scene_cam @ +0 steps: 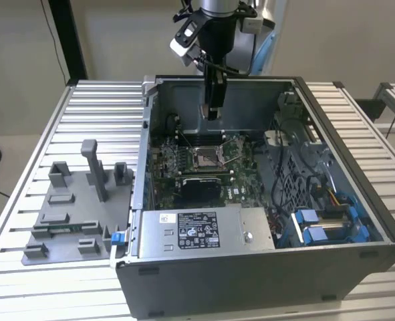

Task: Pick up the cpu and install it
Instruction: 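Place the cpu into insertion slot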

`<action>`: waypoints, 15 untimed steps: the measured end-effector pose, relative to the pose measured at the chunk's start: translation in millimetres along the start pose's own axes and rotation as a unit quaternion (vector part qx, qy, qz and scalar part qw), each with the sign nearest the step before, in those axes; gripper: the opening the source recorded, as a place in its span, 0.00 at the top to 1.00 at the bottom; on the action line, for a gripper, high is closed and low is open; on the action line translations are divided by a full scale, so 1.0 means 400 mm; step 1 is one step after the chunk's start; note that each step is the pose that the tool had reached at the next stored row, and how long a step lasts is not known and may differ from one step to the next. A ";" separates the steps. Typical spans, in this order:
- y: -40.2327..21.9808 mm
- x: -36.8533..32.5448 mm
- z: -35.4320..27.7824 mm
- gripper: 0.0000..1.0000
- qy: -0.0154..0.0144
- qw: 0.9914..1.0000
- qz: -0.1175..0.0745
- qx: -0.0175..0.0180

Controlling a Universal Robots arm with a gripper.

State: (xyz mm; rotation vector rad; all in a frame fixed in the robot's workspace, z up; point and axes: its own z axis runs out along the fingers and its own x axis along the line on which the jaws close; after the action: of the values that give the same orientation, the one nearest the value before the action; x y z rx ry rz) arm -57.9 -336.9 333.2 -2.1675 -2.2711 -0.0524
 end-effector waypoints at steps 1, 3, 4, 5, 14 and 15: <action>0.001 0.000 0.004 1.00 0.000 1.000 0.000 0.000; 0.002 0.000 0.014 1.00 0.001 1.000 0.001 0.000; 0.002 0.000 0.018 1.00 0.002 1.000 0.001 0.000; 0.002 0.001 0.023 1.00 0.003 1.000 0.001 0.000; 0.004 0.008 0.064 1.00 0.007 1.000 0.002 0.000; 0.004 0.008 0.069 1.00 0.007 1.000 0.002 0.000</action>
State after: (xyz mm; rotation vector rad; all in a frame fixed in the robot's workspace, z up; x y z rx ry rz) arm -55.8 -332.8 305.9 -2.1655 -2.2592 -0.0682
